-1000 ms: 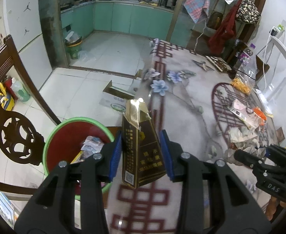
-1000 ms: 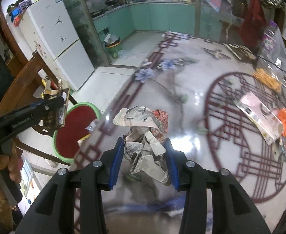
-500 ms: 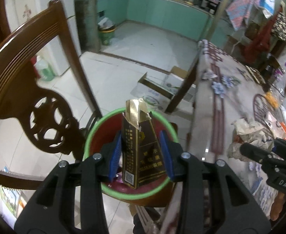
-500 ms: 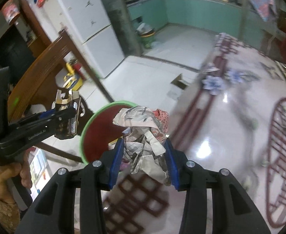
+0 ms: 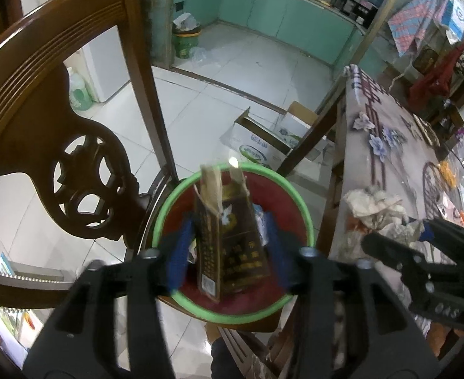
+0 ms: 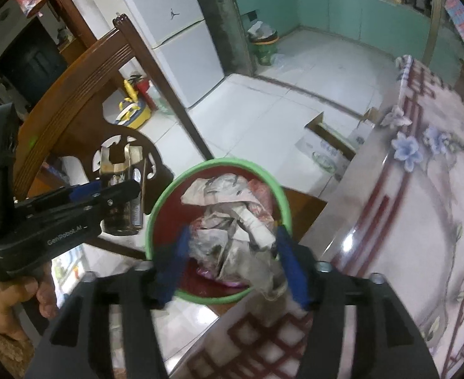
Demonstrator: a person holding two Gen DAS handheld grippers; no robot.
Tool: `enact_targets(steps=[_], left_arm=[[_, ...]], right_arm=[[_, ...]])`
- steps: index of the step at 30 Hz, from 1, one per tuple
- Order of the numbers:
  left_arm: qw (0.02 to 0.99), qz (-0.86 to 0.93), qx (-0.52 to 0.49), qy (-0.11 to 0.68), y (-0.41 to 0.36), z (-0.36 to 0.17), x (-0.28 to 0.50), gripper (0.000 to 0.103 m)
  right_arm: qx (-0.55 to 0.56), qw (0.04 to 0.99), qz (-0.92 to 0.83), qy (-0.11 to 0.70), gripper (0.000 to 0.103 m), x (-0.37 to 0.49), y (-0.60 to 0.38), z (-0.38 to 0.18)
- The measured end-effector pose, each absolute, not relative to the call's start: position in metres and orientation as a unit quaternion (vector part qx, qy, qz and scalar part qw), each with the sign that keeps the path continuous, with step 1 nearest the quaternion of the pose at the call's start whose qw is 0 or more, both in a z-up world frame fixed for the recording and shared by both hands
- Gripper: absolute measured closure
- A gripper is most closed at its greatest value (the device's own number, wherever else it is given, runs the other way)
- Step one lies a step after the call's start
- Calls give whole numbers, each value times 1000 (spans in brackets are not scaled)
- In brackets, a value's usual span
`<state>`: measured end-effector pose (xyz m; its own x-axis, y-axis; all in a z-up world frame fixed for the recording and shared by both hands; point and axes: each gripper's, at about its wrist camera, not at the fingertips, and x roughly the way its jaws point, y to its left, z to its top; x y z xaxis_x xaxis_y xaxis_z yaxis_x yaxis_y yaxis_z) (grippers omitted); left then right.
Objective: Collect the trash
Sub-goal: 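Open both tools over the red bin to drop the box and paper, then grasp the pink snack bag with the left tool while the right tool grasps the orange chip bag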
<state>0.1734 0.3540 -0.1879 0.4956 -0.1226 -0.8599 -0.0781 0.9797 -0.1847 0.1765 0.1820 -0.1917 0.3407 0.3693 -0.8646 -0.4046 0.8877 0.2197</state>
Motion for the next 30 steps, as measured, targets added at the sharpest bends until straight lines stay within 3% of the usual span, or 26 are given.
enact_targets(steps=[4,14,30], left_arm=[[862,-11,-111,494,356,-184,175,30],[863,-64,-100,490,306,-172,168,30],[837,-190,-26,513,71,-174,114,30]], right_arm=[[-11,823,239,515,43,176,176,-188],[24,851,185,491,43,153,105,-156],[117,872,-8,474,39,65,-178,-149]])
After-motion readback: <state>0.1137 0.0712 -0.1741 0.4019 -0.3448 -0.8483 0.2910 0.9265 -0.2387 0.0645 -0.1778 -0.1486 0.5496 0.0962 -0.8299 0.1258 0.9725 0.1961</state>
